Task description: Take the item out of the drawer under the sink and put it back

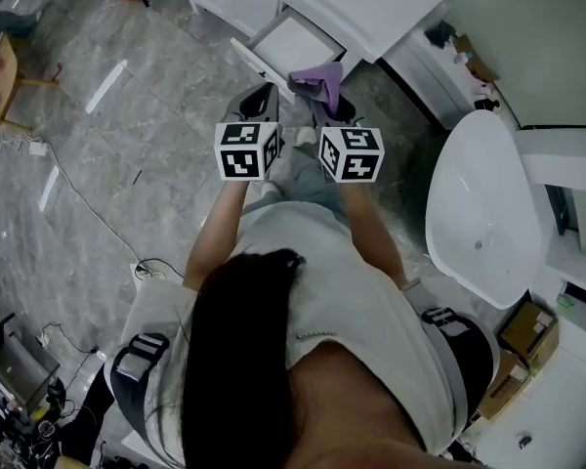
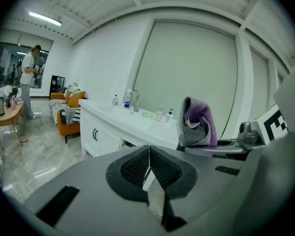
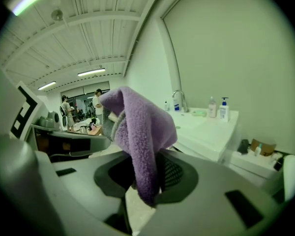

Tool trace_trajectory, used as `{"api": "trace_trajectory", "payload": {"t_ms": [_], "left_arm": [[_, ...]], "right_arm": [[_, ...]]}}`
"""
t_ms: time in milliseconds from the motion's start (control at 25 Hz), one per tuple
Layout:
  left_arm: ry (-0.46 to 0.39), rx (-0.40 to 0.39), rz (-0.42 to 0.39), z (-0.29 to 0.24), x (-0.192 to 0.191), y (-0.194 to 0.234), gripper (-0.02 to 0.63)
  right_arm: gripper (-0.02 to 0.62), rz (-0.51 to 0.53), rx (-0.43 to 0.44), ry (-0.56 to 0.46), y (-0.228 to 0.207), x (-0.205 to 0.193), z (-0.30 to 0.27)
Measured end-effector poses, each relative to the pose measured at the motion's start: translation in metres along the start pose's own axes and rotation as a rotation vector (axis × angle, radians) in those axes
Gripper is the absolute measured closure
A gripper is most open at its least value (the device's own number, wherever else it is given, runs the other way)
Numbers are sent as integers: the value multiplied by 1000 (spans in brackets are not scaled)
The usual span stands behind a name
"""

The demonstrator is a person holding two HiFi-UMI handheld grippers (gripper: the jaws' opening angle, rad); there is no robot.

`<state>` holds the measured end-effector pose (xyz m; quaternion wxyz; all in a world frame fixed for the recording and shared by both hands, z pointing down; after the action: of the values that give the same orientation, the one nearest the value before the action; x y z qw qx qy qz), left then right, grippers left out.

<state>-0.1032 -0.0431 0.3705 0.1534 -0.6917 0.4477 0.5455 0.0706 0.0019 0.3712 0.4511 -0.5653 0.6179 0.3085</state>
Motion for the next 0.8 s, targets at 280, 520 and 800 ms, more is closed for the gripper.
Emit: {"api": "trace_trajectory", "payload": {"t_ms": [280,520,800], "left_arm": [[22,21,6,-27,5,11,601],[41,-19,20,-56,5,12,601],[66,81,63,-92,7,21,601]], "right_arm": [[492,-8,22,35,-17,1,-33],[492,23,42,62,-35,7,-60],[492,45,74,115,-56,12,-99]]}}
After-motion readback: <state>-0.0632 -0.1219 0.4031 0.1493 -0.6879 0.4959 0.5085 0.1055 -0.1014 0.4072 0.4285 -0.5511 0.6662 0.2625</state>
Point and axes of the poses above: the fingertips, and each gripper's own axes: z backward along the fingers, y to its left, x out of its top, the point moved 10 cm from there along z, backward along the fingers, and after that the axes turned 2 degrees about -y, right-handed, at the moved point
